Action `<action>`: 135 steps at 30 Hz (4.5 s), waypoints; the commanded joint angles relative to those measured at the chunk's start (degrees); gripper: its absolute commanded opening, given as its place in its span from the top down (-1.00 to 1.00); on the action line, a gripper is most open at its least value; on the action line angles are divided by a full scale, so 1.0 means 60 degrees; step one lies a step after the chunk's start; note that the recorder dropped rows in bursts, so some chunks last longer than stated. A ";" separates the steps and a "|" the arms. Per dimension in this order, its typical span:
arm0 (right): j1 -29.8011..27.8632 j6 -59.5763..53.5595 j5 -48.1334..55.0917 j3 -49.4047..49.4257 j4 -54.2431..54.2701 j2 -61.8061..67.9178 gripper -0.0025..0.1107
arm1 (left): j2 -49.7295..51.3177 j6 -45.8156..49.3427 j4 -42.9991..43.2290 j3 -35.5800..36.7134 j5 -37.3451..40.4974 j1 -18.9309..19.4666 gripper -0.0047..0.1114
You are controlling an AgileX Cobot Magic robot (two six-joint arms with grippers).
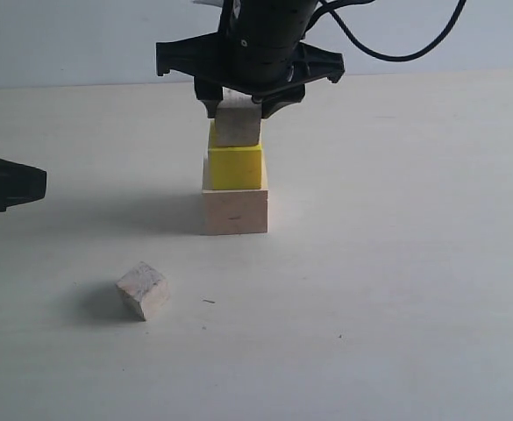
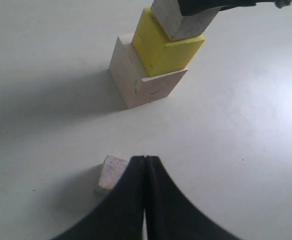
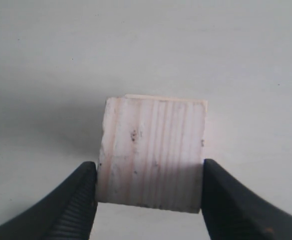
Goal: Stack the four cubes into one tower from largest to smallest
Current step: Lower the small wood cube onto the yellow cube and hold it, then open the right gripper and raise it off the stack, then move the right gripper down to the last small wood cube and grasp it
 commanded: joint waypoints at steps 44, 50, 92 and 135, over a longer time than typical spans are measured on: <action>0.0011 -0.0106 -0.0174 -0.0071 -0.0041 0.0006 -0.33 | -0.0077 0.0000 -0.0056 0.0022 -0.0012 0.0005 0.92; 0.0011 -0.0087 0.0107 -0.0071 0.0170 -0.0085 -0.33 | -0.0077 0.0000 -0.0056 0.0022 -0.0012 0.0005 0.92; 0.2134 -0.6866 -0.0305 0.2213 0.3224 -0.0273 0.77 | -0.1000 -0.3902 0.4633 0.0022 0.0392 0.0005 0.92; 0.2134 -0.8023 0.0107 -0.0764 0.2750 0.2684 -0.03 | -0.2238 -0.6331 0.7269 0.0022 0.3086 0.0005 0.92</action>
